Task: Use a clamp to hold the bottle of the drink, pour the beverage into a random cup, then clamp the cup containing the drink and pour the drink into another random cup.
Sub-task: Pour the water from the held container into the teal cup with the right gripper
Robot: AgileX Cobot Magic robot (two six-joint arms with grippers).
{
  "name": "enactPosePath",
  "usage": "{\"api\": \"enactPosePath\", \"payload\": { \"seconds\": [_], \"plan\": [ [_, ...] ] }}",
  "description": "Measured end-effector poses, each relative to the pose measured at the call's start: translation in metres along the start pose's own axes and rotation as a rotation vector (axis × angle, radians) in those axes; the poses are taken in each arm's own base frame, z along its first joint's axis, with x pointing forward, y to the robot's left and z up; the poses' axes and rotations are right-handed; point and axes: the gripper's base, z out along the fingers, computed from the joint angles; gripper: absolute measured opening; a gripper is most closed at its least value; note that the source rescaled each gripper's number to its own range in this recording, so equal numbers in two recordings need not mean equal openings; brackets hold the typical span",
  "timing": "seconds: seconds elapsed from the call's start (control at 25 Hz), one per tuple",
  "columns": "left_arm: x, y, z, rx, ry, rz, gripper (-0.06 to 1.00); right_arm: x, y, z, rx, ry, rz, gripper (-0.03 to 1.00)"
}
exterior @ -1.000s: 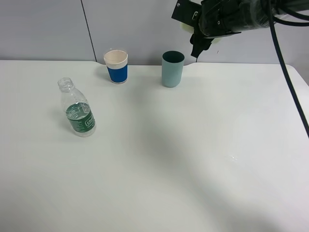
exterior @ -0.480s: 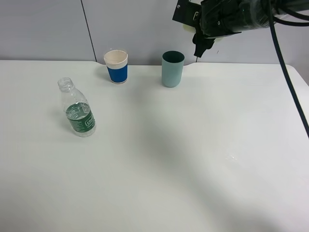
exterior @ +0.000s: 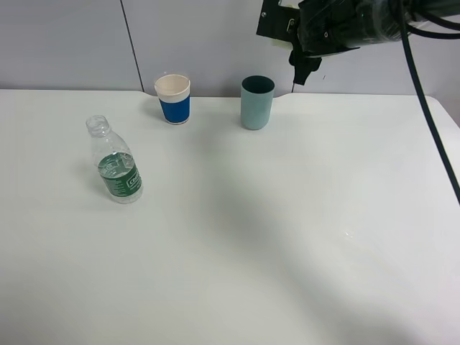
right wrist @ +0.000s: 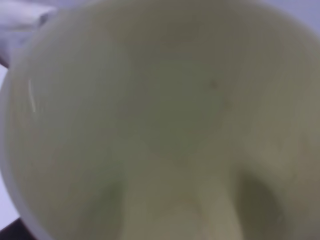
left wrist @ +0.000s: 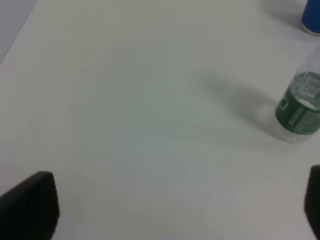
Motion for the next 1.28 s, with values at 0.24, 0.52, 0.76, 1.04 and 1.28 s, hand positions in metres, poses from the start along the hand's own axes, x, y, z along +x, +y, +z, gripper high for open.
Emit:
{"api": "enactPosePath", "payload": {
  "seconds": [0.24,0.52,0.76,1.04,1.28],
  "plan": [
    [0.0,0.0,0.0,0.0,0.0,0.0,1.0,-0.0003,-0.0009,0.0,0.01,-0.004,-0.029,0.0],
    [0.0,0.0,0.0,0.0,0.0,0.0,1.0,-0.0008,-0.002,0.0,0.023,-0.008,-0.048,0.0],
    [0.0,0.0,0.0,0.0,0.0,0.0,1.0,-0.0016,-0.004,-0.0001,0.044,-0.015,-0.082,0.0],
    [0.0,0.0,0.0,0.0,0.0,0.0,1.0,-0.0026,-0.0062,-0.0002,0.069,-0.024,-0.121,0.0],
    [0.0,0.0,0.0,0.0,0.0,0.0,1.0,-0.0032,-0.0073,-0.0003,0.083,-0.029,-0.142,0.0]
  ]
}}
